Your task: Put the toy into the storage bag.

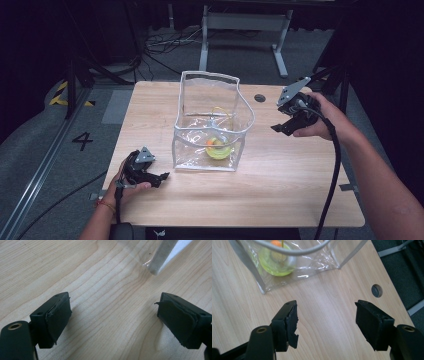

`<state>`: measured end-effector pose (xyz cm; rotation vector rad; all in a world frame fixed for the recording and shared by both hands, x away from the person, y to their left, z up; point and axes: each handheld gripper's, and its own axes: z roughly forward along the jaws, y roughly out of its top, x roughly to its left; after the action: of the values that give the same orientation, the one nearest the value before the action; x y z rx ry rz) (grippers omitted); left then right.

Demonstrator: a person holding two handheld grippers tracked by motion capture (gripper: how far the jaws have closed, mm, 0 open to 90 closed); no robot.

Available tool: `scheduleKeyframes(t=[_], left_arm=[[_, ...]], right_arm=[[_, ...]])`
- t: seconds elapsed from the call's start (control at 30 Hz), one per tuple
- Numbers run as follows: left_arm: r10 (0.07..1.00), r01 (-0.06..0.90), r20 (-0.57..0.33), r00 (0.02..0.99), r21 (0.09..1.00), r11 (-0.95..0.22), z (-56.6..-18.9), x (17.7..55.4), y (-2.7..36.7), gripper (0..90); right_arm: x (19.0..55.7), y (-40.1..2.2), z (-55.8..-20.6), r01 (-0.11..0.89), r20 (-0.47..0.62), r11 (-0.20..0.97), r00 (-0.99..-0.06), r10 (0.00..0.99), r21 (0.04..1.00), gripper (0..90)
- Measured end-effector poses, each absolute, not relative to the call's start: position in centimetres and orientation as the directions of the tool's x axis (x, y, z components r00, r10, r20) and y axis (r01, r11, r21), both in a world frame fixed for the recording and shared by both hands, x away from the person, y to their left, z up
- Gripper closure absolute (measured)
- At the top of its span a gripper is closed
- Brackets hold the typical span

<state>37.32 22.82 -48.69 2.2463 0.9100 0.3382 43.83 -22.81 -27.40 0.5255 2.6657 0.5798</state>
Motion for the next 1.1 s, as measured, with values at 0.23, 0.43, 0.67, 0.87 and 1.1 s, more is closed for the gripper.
scheduleKeyframes(t=[0.23, 0.43, 0.67, 0.87, 1.1], left_arm=[[0.693, 0.515, -0.012, 0.721, 0.678, -0.524, -48.7, 37.3, 22.8, 12.2], [0.693, 0.515, -0.012, 0.721, 0.678, -0.524, -48.7, 37.3, 22.8, 12.2], [0.693, 0.515, -0.012, 0.721, 0.679, -0.524, -48.7, 37.3, 22.8, 12.2], [0.693, 0.515, -0.012, 0.721, 0.678, -0.524, -48.7, 37.3, 22.8, 12.2], [0.693, 0.515, -0.012, 0.721, 0.679, -0.524, -48.7, 37.3, 22.8, 12.2]], right_arm=[[44.2, -24.2, -30.4, 0.328, -0.246, 0.836, -0.852, 0.463, 0.439, 32.7], [44.2, -25.2, -31.7, 0.351, -0.244, 0.828, -0.84, 0.485, 0.437, 32.5], [43.9, -26.1, -33.1, 0.361, -0.266, 0.826, -0.824, 0.5, 0.433, 32.2], [43.5, -26.9, -34.8, 0.379, -0.268, 0.824, -0.816, 0.512, 0.422, 31.9], [43.1, -27.9, -36.3, 0.4, -0.262, 0.809, -0.803, 0.536, 0.43, 31.9]])
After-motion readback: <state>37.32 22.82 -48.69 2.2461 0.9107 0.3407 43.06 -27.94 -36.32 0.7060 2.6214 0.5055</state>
